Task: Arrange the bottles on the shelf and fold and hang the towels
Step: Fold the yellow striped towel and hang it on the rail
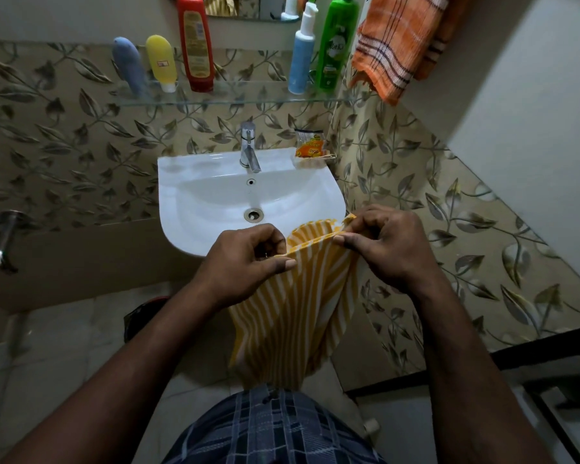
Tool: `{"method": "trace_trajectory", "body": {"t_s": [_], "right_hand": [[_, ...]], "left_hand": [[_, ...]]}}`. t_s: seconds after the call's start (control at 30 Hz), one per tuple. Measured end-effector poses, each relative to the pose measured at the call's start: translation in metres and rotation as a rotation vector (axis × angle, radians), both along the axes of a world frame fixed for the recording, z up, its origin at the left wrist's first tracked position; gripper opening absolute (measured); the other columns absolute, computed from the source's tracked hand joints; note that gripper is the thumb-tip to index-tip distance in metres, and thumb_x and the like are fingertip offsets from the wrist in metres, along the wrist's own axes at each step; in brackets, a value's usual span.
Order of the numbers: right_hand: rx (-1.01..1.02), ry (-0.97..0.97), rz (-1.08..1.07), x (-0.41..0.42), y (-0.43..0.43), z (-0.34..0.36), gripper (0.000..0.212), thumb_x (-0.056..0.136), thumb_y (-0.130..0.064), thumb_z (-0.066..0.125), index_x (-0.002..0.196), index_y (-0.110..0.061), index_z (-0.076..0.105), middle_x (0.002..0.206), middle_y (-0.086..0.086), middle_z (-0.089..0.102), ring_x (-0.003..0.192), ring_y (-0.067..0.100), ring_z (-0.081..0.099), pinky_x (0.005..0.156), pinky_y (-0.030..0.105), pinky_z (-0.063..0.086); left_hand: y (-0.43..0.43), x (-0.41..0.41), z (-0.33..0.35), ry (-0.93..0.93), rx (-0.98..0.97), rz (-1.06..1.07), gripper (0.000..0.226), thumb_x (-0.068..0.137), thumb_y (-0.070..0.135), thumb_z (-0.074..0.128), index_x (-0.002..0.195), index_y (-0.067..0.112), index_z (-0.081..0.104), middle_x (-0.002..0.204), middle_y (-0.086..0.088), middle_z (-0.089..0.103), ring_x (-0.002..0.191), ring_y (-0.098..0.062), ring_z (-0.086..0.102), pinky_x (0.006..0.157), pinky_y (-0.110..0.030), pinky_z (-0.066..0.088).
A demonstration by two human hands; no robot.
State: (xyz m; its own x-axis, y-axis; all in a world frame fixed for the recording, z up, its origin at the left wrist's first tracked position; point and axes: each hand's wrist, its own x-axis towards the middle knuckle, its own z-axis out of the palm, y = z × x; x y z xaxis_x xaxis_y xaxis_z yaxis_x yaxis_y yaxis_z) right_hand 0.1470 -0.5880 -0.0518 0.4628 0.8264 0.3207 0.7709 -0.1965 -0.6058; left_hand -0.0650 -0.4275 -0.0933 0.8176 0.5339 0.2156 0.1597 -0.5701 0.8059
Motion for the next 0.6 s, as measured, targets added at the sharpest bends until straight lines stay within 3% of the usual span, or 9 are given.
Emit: {"method": "trace_trajectory", "body": {"t_s": [0.17, 0.37, 0.53, 0.6], "right_hand": [[0.058, 0.003, -0.098, 0.005, -0.006, 0.003, 0.017, 0.079, -0.026, 0.09, 0.079, -0.012, 0.08, 0.086, -0.005, 0.074, 0.082, 0.007, 0.069, 0.073, 0.025, 0.057], [0.1, -0.006, -0.12, 0.001, -0.006, 0.006, 0.015, 0.079, -0.024, 0.091, 0.08, -0.014, 0.081, 0.087, -0.004, 0.074, 0.082, 0.008, 0.069, 0.074, 0.023, 0.055], [0.111, -0.028, -0.137, 0.001, -0.009, 0.009, 0.015, 0.078, -0.024, 0.091, 0.079, -0.013, 0.08, 0.086, -0.004, 0.074, 0.082, 0.009, 0.068, 0.075, 0.027, 0.055], [0.119, -0.028, -0.151, 0.0, -0.01, 0.01, 0.016, 0.079, -0.024, 0.091, 0.08, -0.011, 0.081, 0.087, -0.003, 0.074, 0.083, 0.011, 0.069, 0.075, 0.029, 0.056]], "left_hand": [[0.006, -0.003, 0.0, 0.175, 0.253, -0.117, 0.015, 0.088, 0.034, 0.083, 0.102, 0.029, 0.079, 0.077, 0.017, 0.063, 0.071, -0.005, 0.059, 0.066, -0.027, 0.044], [-0.001, 0.01, -0.006, 0.362, 0.408, -0.186, 0.025, 0.096, 0.019, 0.069, 0.118, 0.026, 0.078, 0.109, 0.001, 0.067, 0.096, -0.024, 0.066, 0.08, -0.034, 0.05], [-0.008, 0.015, -0.005, 0.516, 0.45, -0.155, 0.023, 0.098, 0.009, 0.054, 0.105, 0.023, 0.072, 0.106, 0.0, 0.05, 0.09, -0.027, 0.06, 0.079, -0.043, 0.053], [-0.01, 0.015, -0.003, 0.596, 0.511, -0.132, 0.017, 0.101, 0.017, 0.053, 0.101, 0.021, 0.069, 0.107, -0.001, 0.05, 0.085, -0.026, 0.058, 0.08, -0.041, 0.049]]}}
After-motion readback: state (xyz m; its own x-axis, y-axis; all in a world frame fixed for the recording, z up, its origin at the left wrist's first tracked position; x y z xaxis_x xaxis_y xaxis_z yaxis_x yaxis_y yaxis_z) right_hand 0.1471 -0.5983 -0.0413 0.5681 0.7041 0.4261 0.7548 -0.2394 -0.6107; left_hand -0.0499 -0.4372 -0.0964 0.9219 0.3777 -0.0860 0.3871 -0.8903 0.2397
